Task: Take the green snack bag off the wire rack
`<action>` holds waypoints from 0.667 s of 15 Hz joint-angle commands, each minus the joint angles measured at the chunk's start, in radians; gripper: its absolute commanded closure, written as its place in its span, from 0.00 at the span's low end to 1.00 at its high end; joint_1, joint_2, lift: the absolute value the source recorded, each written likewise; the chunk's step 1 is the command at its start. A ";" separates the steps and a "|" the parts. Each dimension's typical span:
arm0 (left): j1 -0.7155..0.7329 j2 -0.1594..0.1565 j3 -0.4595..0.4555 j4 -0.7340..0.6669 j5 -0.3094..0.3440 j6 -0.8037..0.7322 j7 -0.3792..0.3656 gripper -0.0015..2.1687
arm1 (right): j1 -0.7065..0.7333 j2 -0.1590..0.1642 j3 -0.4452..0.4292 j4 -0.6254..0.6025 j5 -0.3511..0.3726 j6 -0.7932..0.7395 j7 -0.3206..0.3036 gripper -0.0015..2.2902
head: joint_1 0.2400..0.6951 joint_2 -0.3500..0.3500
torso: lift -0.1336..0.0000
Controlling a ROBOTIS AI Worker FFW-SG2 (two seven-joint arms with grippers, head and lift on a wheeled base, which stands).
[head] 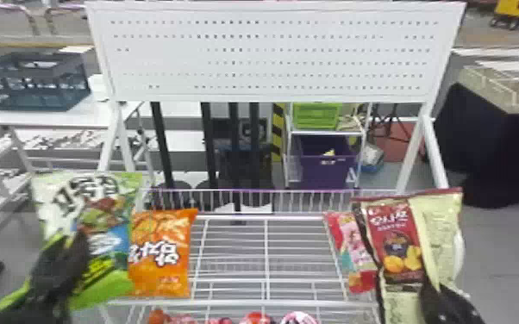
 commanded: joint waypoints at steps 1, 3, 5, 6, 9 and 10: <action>0.110 -0.050 0.103 -0.006 0.019 -0.134 -0.053 0.87 | 0.012 0.000 -0.001 -0.007 0.002 -0.002 0.000 0.98 | 0.57 0.50 | 1.00; 0.170 -0.087 0.140 -0.006 0.022 -0.183 -0.096 0.87 | 0.020 0.000 -0.001 -0.013 0.005 -0.005 0.000 0.98 | 0.57 0.50 | 1.00; 0.208 -0.093 0.145 -0.006 0.021 -0.208 -0.136 0.87 | 0.024 0.001 0.001 -0.021 0.011 -0.005 0.000 0.98 | 0.57 0.50 | 1.00; 0.217 -0.093 0.140 -0.006 0.012 -0.208 -0.136 0.87 | 0.029 0.001 0.002 -0.026 0.013 -0.005 0.000 0.98 | 0.57 0.50 | 1.00; 0.236 -0.094 0.137 -0.006 0.010 -0.247 -0.134 0.87 | 0.047 0.003 0.004 -0.046 0.022 -0.005 0.000 0.98 | 0.57 0.50 | 1.00; 0.237 -0.094 0.134 -0.006 0.010 -0.263 -0.131 0.87 | 0.053 0.003 0.004 -0.050 0.025 -0.008 0.000 0.98 | 0.57 0.50 | 1.00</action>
